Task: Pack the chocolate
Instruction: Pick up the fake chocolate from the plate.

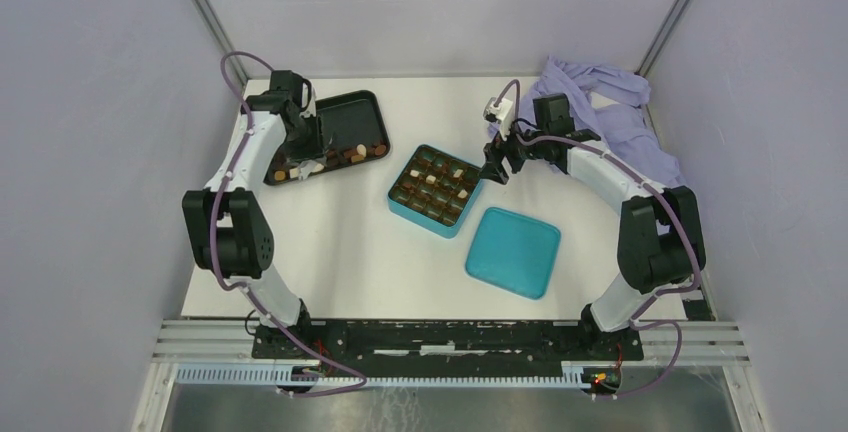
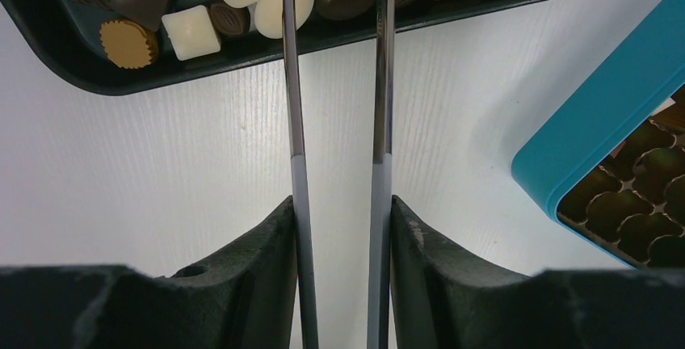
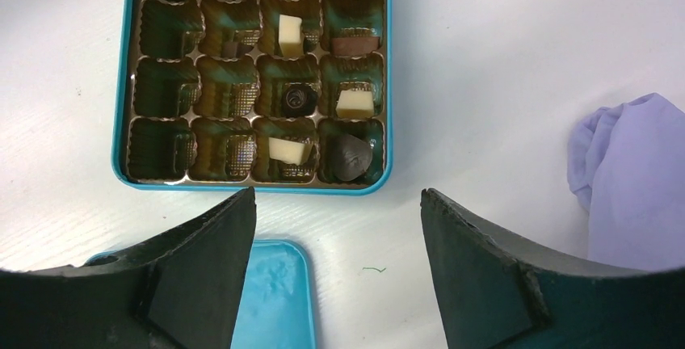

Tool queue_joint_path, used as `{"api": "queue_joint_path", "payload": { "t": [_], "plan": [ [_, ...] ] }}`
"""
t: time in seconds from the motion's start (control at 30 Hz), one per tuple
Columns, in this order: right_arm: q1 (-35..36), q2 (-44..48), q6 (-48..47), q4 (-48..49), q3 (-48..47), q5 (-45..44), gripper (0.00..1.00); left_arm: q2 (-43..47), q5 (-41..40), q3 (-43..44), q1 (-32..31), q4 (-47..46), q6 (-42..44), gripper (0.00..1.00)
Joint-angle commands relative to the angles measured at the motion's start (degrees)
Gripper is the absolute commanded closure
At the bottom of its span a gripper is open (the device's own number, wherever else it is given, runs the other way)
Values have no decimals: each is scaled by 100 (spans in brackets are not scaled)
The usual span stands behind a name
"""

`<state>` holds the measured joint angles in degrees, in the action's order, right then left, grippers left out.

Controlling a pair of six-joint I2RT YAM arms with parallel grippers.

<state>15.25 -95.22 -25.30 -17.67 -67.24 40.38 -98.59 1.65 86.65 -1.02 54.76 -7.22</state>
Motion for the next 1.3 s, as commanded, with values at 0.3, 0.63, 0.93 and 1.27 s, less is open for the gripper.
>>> {"api": "queue_joint_path", "payload": {
  "t": [0.3,0.63,0.93,1.27],
  "plan": [
    [-23,-66,60,132,-75,286,20,-247,-20,376,50,115,428,50],
    [-36,-131,78,124,-105,347,20,-374,-59,396,93,127,426,50],
    [-40,-159,87,106,-126,383,20,-457,60,431,93,188,340,57],
    [-49,-133,78,110,-114,383,20,-459,176,510,93,245,263,76]
  ]
}}
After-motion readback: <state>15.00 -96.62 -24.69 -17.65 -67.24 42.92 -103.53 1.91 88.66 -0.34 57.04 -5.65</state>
